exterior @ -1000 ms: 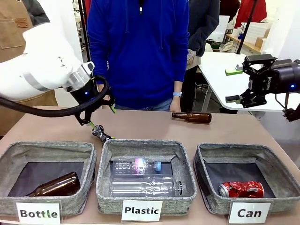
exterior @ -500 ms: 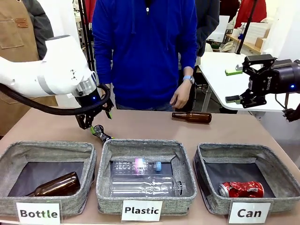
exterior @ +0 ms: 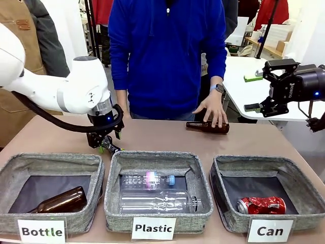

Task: Sort the can waste into the basket.
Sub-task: Pick up the can waste from the table and place it in the right Fabric basket.

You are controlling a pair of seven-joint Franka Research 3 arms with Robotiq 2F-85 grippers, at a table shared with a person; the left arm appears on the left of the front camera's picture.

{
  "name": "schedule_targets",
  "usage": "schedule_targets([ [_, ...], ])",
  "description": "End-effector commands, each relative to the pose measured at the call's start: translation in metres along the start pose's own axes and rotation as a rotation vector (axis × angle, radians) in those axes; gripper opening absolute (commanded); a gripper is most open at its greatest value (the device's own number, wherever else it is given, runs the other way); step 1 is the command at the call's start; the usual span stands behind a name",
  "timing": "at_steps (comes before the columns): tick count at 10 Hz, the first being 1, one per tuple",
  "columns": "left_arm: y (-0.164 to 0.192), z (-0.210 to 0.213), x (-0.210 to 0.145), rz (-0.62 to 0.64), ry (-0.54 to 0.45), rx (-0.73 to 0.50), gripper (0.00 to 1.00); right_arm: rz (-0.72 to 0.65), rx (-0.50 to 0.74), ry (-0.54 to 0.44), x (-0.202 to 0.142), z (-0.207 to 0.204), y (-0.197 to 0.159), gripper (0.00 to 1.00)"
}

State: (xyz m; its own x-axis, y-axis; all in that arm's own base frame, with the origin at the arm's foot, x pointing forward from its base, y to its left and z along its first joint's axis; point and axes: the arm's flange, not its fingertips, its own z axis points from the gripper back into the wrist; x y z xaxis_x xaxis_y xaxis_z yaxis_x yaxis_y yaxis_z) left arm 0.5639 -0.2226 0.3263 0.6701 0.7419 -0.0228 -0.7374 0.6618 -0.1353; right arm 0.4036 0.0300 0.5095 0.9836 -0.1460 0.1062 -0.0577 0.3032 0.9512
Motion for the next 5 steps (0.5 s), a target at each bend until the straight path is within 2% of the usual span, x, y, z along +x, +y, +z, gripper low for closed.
schedule_targets([
  [1,-0.0150,-0.0104,-0.0008,0.000,-0.048,0.029,1.00,0.021,-0.003,0.008,0.0023,0.0027,0.0003,1.00],
  [4,-0.0191,-0.0171,0.0039,0.006,-0.074,0.012,1.00,0.021,-0.003,0.008,0.0023,0.0027,0.0003,1.00],
  [5,-0.0199,-0.0173,0.0065,0.019,-0.074,-0.018,0.45,0.021,-0.003,0.008,0.0023,0.0027,0.0003,1.00],
])
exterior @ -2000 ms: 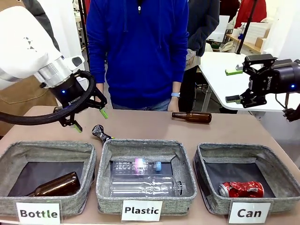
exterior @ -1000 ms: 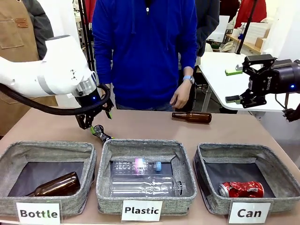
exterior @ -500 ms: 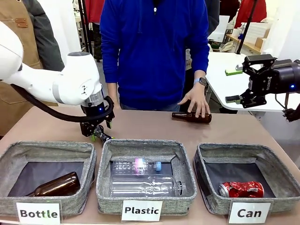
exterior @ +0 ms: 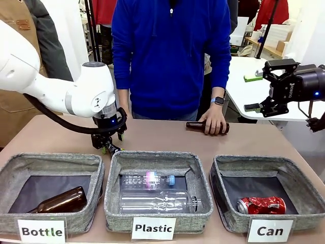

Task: Sort the can waste into the basket.
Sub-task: Pick up the can waste from the table and place it in the right Fabric basket.

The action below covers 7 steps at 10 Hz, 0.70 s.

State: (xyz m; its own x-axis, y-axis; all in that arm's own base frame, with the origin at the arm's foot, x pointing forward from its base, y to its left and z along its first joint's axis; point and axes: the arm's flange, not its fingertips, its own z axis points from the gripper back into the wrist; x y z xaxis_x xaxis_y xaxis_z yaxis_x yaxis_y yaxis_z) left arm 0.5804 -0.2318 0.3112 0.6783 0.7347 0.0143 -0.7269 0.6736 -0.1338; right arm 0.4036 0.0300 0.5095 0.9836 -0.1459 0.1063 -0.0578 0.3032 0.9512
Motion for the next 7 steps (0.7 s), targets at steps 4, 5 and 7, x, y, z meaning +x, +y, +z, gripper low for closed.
schedule_targets([
  [4,-0.0049,-0.0049,0.0035,0.037,-0.039,0.021,0.00,0.021,-0.003,0.008,0.0023,0.0027,0.0003,1.00],
  [5,-0.0051,-0.0061,0.0059,0.045,-0.041,0.026,0.14,0.021,-0.003,0.008,0.0023,0.0027,0.0003,1.00],
  [7,-0.0062,-0.0063,0.0052,0.056,-0.048,0.031,0.00,0.021,-0.003,0.008,0.0023,0.0027,0.0003,1.00],
])
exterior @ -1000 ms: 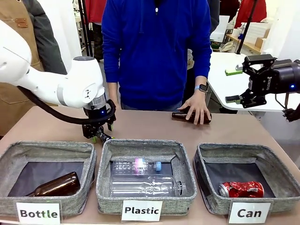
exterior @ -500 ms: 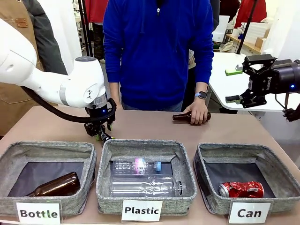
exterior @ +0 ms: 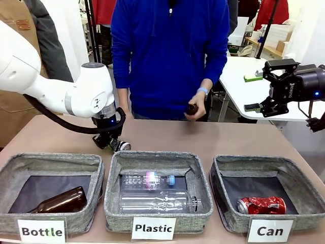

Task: Sort the can waste into the basket.
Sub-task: Pick up the can waste from the table and place it in the right Fabric basket.

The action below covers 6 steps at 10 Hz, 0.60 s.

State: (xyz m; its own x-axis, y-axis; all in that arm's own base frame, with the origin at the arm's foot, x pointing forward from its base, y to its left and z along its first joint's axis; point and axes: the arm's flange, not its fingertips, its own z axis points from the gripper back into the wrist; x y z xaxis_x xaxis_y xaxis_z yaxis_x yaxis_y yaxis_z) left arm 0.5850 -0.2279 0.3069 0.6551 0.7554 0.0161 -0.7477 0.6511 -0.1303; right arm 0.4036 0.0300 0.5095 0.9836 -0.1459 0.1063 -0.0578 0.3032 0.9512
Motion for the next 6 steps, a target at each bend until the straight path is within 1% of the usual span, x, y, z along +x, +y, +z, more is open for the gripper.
schedule_targets([
  [1,-0.006,-0.002,-0.001,0.024,-0.050,0.025,0.00,0.021,-0.003,0.008,0.002,0.003,0.000,1.00],
  [4,-0.001,0.016,0.011,0.044,-0.059,-0.017,0.00,0.021,-0.003,0.008,0.002,0.003,0.000,1.00],
  [5,0.009,0.032,0.021,0.031,-0.019,-0.053,0.00,0.021,-0.003,0.008,0.002,0.003,0.000,1.00],
  [6,0.029,0.062,0.035,-0.019,0.036,-0.121,0.00,0.021,-0.003,0.008,0.002,0.003,0.000,1.00],
])
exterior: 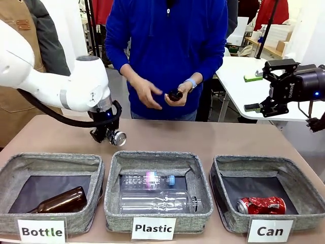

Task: Sort the can waste into the basket.
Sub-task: Pick up the can waste from the table and place it in the right Fabric basket.

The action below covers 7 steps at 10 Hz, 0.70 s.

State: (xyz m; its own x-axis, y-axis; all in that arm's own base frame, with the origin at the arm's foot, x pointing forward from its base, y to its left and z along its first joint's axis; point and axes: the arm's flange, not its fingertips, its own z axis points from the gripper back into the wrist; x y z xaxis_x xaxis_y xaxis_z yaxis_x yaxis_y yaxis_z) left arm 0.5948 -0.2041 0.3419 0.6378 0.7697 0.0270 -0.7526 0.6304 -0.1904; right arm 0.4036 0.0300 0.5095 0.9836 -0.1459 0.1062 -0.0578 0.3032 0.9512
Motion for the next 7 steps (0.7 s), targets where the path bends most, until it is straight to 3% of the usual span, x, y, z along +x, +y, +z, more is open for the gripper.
schedule_targets([
  [1,0.047,0.061,0.026,-0.099,0.095,-0.138,0.00,0.021,-0.003,0.008,0.002,0.003,0.000,1.00],
  [2,0.073,0.090,0.037,-0.161,0.140,-0.151,0.00,0.021,-0.003,0.008,0.002,0.003,0.000,1.00],
  [4,0.143,0.147,0.046,-0.375,0.195,-0.324,0.00,0.021,-0.003,0.008,0.002,0.003,0.000,1.00],
  [7,0.257,0.192,0.045,-0.853,0.272,-0.556,0.00,0.021,-0.003,0.008,0.002,0.003,0.000,1.00],
])
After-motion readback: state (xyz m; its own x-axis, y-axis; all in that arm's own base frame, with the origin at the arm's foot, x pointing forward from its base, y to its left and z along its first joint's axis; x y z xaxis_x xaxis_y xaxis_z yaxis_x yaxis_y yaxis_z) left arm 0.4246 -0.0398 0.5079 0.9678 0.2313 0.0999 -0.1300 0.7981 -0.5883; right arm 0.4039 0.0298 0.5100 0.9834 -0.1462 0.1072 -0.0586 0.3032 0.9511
